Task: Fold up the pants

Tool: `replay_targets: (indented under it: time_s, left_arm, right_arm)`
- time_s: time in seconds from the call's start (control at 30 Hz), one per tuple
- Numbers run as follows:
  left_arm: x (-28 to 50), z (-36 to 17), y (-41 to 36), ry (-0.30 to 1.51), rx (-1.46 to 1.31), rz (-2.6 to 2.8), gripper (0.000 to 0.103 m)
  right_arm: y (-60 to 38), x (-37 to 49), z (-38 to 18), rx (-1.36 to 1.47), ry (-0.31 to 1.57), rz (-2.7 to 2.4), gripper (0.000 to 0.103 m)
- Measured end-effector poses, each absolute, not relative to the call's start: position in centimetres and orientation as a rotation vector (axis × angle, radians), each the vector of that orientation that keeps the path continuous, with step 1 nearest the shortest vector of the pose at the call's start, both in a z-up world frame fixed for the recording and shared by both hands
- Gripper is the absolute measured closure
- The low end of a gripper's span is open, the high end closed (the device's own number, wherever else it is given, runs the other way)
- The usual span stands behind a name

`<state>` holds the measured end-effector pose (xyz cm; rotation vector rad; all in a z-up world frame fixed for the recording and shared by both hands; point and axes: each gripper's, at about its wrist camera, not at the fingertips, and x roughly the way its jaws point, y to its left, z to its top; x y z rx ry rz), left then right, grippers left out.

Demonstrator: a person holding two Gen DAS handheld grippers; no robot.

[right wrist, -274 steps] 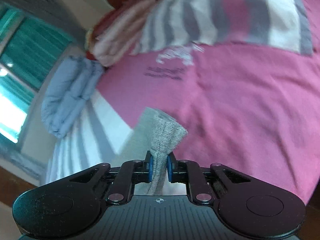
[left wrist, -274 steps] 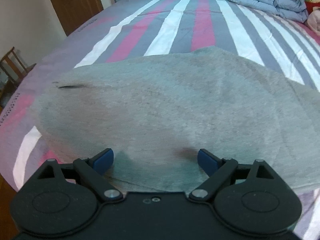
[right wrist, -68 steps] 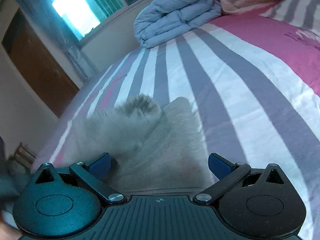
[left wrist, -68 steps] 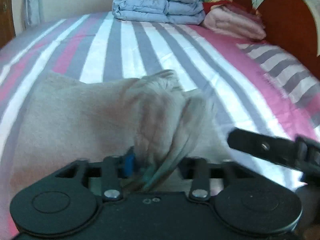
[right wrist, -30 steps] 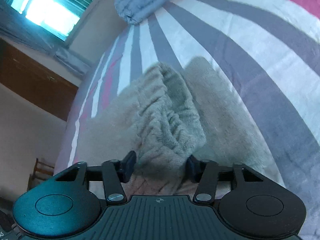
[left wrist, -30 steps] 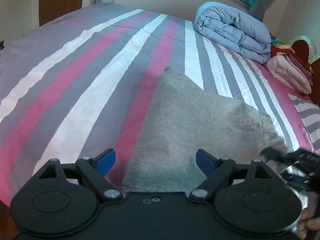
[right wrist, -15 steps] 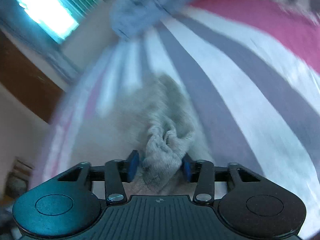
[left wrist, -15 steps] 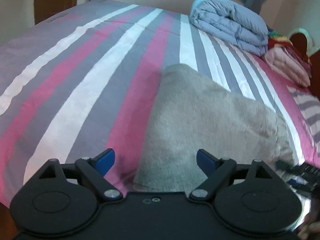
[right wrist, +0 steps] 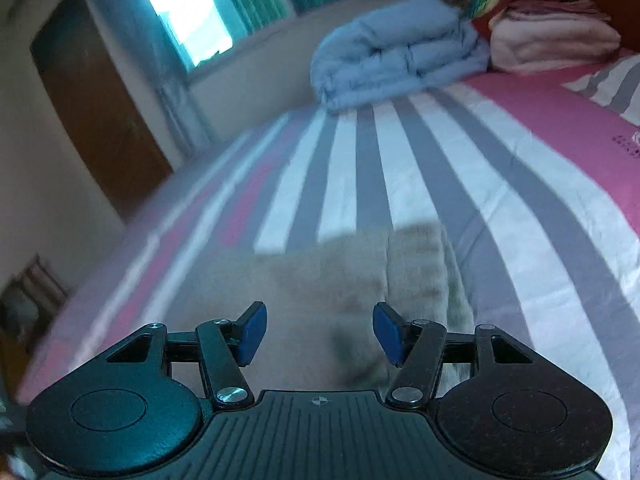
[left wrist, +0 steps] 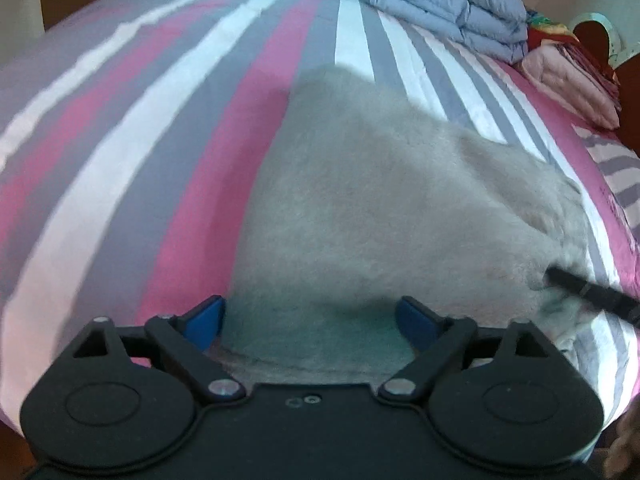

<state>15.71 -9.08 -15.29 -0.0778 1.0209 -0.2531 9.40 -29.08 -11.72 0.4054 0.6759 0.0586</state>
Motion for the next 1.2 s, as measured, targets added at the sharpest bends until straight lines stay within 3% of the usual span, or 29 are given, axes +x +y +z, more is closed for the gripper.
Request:
replay_targets:
  time_s: [0.03, 0.1, 0.23, 0.27, 0.33, 0.37, 0.4, 0.6, 1.03, 1.1, 1.13, 1.2]
  left_arm:
    - [15.7, -15.8, -8.9, 1.035, -0.095, -0.262, 0.010]
    - [15.5, -15.7, -8.7, 1.034, -0.106, -0.262, 0.011]
    - [15.4, -14.2, -8.9, 1.004, -0.074, -0.252, 0.018]
    - [15.3, -13.6, -8.8, 0.984, -0.061, -0.246, 0.018]
    - [15.1, -12.8, -8.8, 0.952, -0.037, -0.238, 0.017]
    - [15.1, -12.5, -8.7, 0.944, -0.025, -0.233, 0.017]
    - [15.3, -12.2, -8.6, 0.939, -0.021, -0.231, 0.017]
    - [17.1, -12.0, -8.2, 0.929, -0.014, -0.202, 0.017]
    - [23.3, -15.8, -8.0, 1.042, -0.105, -0.265, 0.013]
    - [23.8, -16.7, -7.6, 1.077, -0.180, -0.320, 0.019]
    - [23.7, -16.9, -7.8, 1.073, -0.183, -0.343, 0.024]
    - [23.3, -16.7, -7.9, 1.055, -0.208, -0.384, 0.054]
  right_arm:
    - [-29.3, 9.5, -13.5, 0.381, 0.724, 0.040, 0.045]
    - [-31.0, 8.4, -15.5, 0.409, 0.722, -0.022, 0.088]
    - [-32.2, 8.2, -14.4, 0.472, 0.731, 0.011, 0.089]
    - [-32.0, 8.3, -13.8, 0.458, 0.721, 0.023, 0.087]
    - [-32.3, 7.9, -13.1, 0.473, 0.681, 0.043, 0.053]
    - [-32.5, 7.6, -12.7, 0.494, 0.647, 0.046, 0.020]
    - [-32.5, 7.3, -12.3, 0.498, 0.617, 0.033, 0.010]
    - [-34.8, 9.4, -11.8, 0.476, 0.649, -0.008, 0.010]
    - [-38.2, 12.7, -18.0, 0.681, 0.812, 0.090, 0.010]
    - [-38.4, 13.4, -18.6, 0.728, 0.831, 0.139, 0.011]
    - [-38.3, 13.6, -18.9, 0.771, 0.839, 0.188, 0.017]
    - [-37.8, 14.0, -19.1, 0.789, 0.867, 0.220, 0.020]
